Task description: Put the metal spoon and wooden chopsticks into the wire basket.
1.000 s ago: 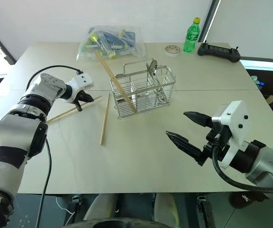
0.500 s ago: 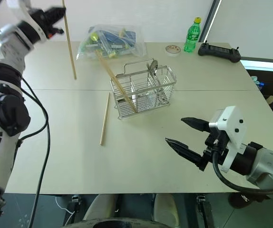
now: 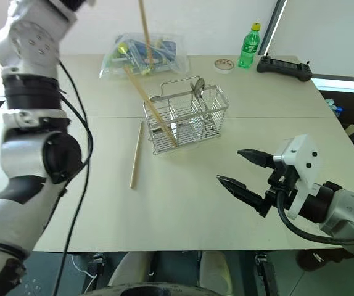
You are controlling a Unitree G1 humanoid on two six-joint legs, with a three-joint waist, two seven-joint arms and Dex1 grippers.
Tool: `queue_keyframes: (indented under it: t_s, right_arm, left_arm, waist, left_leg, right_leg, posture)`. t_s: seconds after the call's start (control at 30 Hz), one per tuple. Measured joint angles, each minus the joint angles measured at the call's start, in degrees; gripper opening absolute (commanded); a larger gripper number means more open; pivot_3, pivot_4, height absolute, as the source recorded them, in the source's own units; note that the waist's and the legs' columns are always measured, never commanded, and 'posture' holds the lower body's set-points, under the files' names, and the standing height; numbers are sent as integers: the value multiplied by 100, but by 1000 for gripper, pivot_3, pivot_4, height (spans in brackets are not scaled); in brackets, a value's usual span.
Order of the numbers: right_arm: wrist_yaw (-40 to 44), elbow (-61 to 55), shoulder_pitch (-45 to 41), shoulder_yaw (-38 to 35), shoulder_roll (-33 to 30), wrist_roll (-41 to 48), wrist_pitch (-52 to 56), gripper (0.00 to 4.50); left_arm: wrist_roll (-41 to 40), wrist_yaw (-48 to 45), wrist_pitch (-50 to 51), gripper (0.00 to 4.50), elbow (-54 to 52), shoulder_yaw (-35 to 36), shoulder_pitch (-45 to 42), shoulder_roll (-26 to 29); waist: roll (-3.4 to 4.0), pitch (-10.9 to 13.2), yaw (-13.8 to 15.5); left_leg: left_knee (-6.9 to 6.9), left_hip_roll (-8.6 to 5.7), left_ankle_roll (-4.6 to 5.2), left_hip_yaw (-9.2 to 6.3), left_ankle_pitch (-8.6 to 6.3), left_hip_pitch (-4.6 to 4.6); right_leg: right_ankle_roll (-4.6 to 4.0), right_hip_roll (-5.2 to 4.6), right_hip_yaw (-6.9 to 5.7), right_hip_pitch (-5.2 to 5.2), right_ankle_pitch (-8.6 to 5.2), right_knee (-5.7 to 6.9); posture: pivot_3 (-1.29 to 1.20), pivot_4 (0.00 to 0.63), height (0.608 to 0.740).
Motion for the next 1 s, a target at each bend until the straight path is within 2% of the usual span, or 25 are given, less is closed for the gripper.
queue_keyframes:
  t_s: [0.17,0.37,0.5,0.6,0.8,0.83,1.0]
  right_arm:
    - [-152,-32,78,-13,78,1,0,3974]
    - [-303,-83,115,-25,139,4,-35,3974]
    - [-369,-76,62,-12,138,3,-67,3974]
    - [-399,-56,-41,14,138,2,-70,3974]
    - [-397,79,-139,115,138,-5,-74,3974]
    - [-398,97,-165,132,137,-5,-74,3974]
    - [-416,182,-309,190,136,-10,-74,3974]
  left_arm:
    - [-29,-55,184,22,-554,-495,876,-130]
    - [-39,26,267,22,-859,-552,1065,-30]
    - [-92,202,410,22,-1271,-612,1520,-179]
    - [-181,356,584,1078,-1351,-646,1829,-334]
    - [-359,461,860,4201,-1880,-638,2039,-319]
    - [-408,463,902,4441,-1923,-639,2042,-318]
    - [-659,444,1158,4441,-2108,-628,2032,-138]
  waist:
    - [14,-5,10]
    - [12,-3,24]
    - [14,-5,34]
    - [13,-4,29]
    - [14,-4,22]
    - [14,-4,25]
    - [14,-4,25]
  left_leg:
    - [2,2,1,-1,0,2]
    - [8,1,1,-1,1,-3]
    - [7,1,1,-3,1,-3]
    - [11,0,1,-4,1,-4]
    - [10,1,1,-3,1,-4]
    - [10,1,1,-3,1,-3]
    - [10,1,1,-3,1,-3]
  right_leg:
    - [-6,8,2,-1,2,3]
    - [-6,5,3,3,3,-6]
    - [-7,4,3,5,2,-6]
    - [-7,5,2,4,3,-5]
    - [-8,6,3,3,2,-4]
    - [-9,6,2,4,2,-5]
    - [-11,6,2,3,1,-5]
  posture:
    - [0,150,690]
    - [0,150,690]
    - [0,150,690]
    - [0,150,690]
    - [0,150,690]
    - [0,150,690]
    - [0,150,690]
